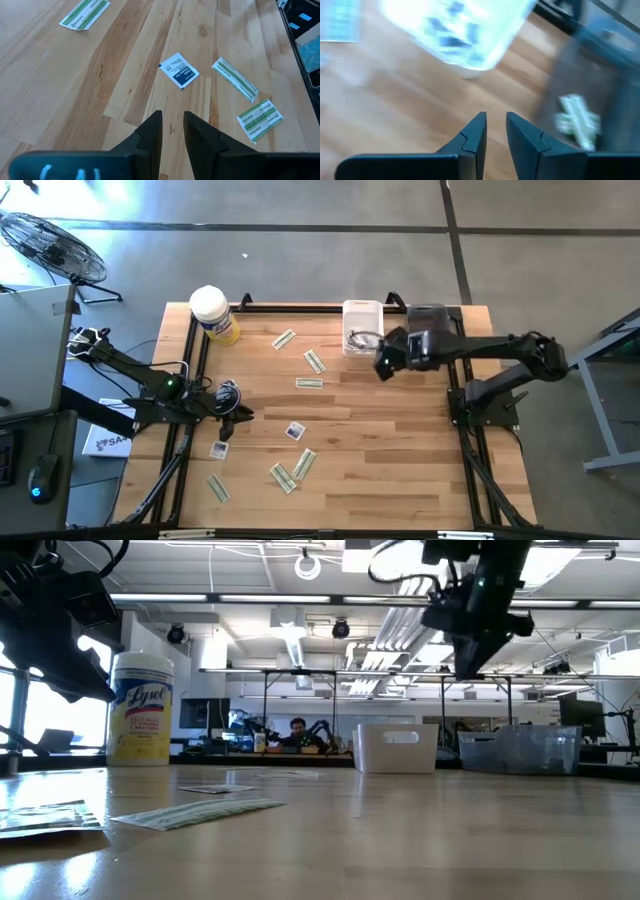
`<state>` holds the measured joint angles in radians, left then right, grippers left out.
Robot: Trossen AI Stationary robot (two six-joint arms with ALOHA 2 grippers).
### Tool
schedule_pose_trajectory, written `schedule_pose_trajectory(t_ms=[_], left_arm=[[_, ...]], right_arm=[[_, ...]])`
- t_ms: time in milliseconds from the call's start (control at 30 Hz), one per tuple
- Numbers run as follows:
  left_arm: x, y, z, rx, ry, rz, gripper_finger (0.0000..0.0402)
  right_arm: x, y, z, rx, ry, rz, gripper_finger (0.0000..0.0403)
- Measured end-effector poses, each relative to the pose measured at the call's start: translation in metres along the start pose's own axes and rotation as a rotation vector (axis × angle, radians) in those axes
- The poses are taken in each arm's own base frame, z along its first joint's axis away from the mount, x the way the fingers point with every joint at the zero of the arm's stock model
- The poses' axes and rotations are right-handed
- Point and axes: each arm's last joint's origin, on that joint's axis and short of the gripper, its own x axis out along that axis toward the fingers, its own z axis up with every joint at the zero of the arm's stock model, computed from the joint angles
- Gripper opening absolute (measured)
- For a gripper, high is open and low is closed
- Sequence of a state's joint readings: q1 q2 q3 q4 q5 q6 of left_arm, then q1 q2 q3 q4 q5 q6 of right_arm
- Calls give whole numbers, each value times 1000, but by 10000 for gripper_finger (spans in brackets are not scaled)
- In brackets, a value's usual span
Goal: Pick & Place First Aid Supplies
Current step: Put the green bandage into the black bin
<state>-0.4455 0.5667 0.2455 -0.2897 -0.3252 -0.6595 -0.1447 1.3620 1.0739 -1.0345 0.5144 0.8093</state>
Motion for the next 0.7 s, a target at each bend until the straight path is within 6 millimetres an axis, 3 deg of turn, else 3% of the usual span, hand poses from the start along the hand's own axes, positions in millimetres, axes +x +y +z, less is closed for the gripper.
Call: schedule_pose_trajectory(t_ms=[367,700], left_arm=[[0,0,0,0,0,0,76],[0,0,0,0,0,0,76]], right_arm=[[-20,67,-33,-122,-177,295,67],[4,146,-38,-248,-361,600,67]])
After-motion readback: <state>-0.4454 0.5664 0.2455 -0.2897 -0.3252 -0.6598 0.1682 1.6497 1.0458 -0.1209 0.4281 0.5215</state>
